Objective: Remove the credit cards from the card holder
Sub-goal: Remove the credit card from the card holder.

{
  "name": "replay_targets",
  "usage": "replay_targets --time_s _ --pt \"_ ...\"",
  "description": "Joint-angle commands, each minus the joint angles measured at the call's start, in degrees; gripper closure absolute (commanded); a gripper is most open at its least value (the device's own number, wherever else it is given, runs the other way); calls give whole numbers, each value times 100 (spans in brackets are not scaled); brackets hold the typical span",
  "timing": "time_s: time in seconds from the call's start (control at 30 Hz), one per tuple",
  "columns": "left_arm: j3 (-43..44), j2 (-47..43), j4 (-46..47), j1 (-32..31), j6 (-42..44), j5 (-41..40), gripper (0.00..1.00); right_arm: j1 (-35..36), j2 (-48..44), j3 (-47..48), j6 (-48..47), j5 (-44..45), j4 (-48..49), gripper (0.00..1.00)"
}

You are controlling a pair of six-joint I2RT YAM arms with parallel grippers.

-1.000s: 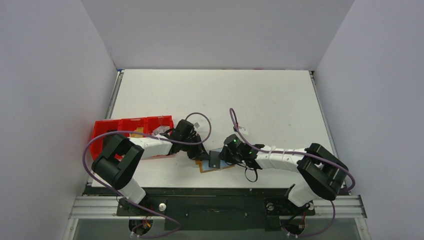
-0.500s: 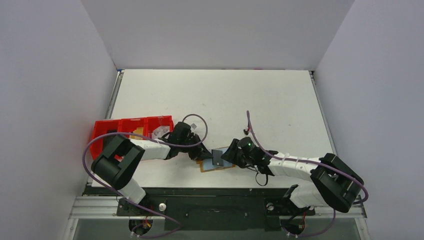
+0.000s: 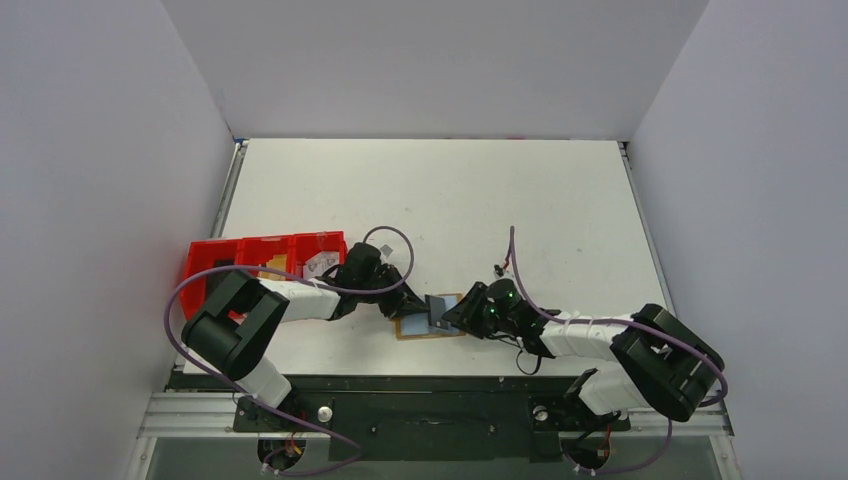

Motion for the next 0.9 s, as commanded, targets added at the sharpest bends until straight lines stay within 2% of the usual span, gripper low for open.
replay_targets --time_s 0.0,0.2,0.27,0.5,0.87 --pt "65 -199 -23 35 130 -10 100 -33 124 -98 98 -89 165 69" --pt "612 -358 -1308 44 987 -305 100 -33 128 112 -165 159 -543 86" --pt "769 -407 -1822 51 1264 -434 100 -30 107 190 -271 260 -792 89" --pt "1079 -521 -2835 123 1987 -808 100 -32 2 421 -541 537 -1331 92" --pt "1359 -919 -3498 247 2609 -1112 100 -24 -30 629 -736 682 -1708 93"
